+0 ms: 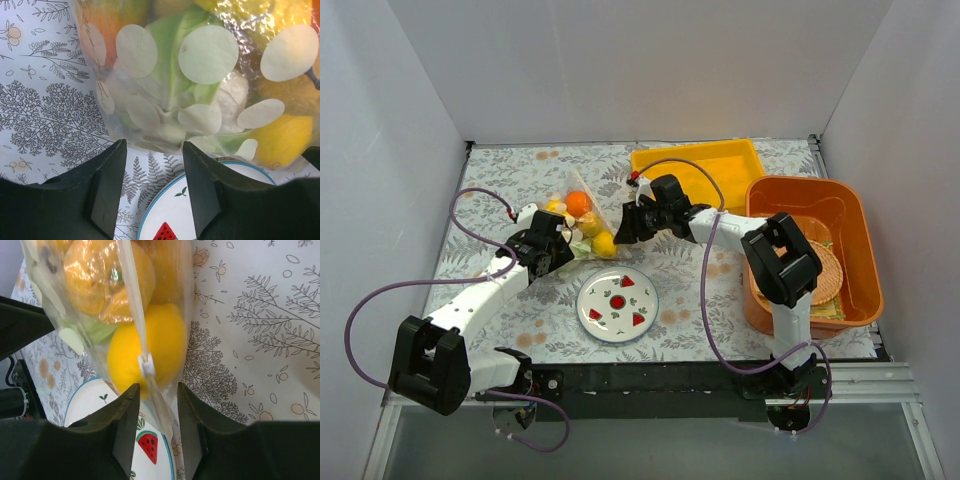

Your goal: Open the zip-top bag and remove the fake food

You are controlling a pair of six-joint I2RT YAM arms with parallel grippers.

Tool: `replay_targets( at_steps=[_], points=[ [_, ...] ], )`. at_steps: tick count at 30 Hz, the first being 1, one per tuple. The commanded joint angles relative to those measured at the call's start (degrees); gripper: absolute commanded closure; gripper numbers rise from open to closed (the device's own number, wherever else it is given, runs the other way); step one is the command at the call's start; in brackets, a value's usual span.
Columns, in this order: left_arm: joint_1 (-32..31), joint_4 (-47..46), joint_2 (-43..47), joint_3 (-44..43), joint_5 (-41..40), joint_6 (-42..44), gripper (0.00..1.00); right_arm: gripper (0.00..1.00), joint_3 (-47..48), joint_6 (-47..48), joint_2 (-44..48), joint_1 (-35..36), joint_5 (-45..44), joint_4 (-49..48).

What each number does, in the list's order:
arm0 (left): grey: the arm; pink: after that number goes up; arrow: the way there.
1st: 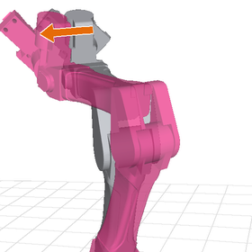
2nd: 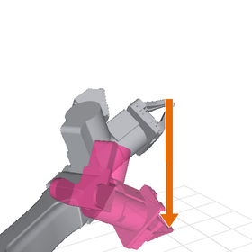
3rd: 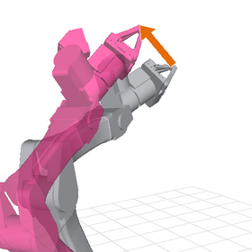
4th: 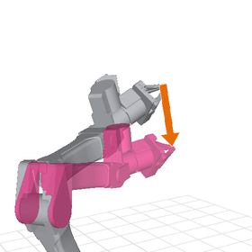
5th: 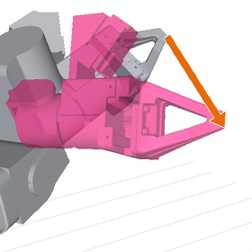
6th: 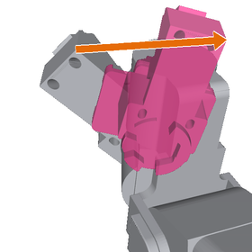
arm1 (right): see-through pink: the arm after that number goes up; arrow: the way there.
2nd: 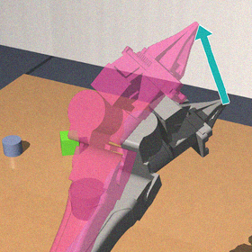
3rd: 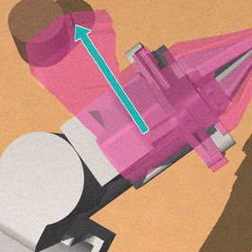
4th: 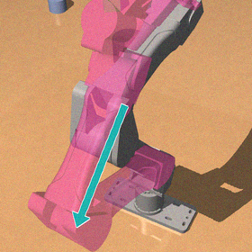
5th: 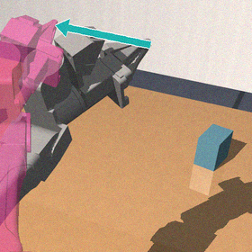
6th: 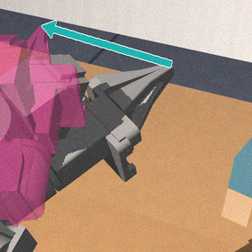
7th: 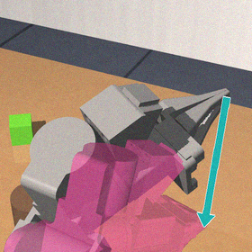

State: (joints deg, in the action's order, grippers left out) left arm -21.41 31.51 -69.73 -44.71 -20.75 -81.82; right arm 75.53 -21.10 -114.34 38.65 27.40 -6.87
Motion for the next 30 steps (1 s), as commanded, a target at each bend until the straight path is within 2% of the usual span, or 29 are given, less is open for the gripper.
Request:
replay_targets(
  at_steps=[1, 2, 4, 5, 7, 13, 17, 21, 24, 30],
  points=[
    [0.7, 0.5, 0.9, -2.5, -0.2, 1.0, 0.52, 0.62, -2.1, -1.6, 5.4, 0.0, 3.0, -7.2],
    [0.7, 0.4, 1.0, -2.7, -0.2, 1.0, 0.52, 0.70, -2.5, -1.7, 6.0, -0.1, 3.2, -7.7],
    [0.8, 0.4, 0.9, -3.4, -0.1, 1.1, 0.52, 0.80, -2.7, -2.4, 6.4, 0.0, 3.4, -7.8],
    [0.8, 0.4, 0.8, -3.7, 0.0, 1.2, 0.52, 0.89, -2.7, -2.5, 6.8, 0.0, 3.5, -7.8],
    [0.9, 0.6, 0.7, -4.6, 0.2, 1.6, 0.52, 0.99, -2.6, -2.6, 7.5, 0.0, 3.7, -7.6],
    [1.4, 2.4, 0.9, -10.3, 2.6, 2.5, 0.52, 0.99, -0.5, 1.5, 9.6, 1.9, -0.7, -1.9],
    [1.7, 3.7, 0.9, -16.4, 7.1, 1.4, 0.50, 0.99, 2.8, 7.4, 11.9, 5.4, -13.9, 5.5],
    [1.8, 5.4, -1.6, -23.4, 11.9, -2.2, 0.51, 0.99, 8.5, 12.1, 12.5, 9.2, -23.1, 11.1],
    [1.8, 6.8, -3.6, -25.9, 13.8, -6.1, 0.53, 0.99, 10.3, 14.5, 13.2, 11.9, -29.7, 12.2],
    [1.8, 8.2, -4.5, -28.0, 14.7, -12.2, 0.56, 0.99, 12.2, 16.8, 14.1, 14.6, -35.3, 11.8]
  ],
)
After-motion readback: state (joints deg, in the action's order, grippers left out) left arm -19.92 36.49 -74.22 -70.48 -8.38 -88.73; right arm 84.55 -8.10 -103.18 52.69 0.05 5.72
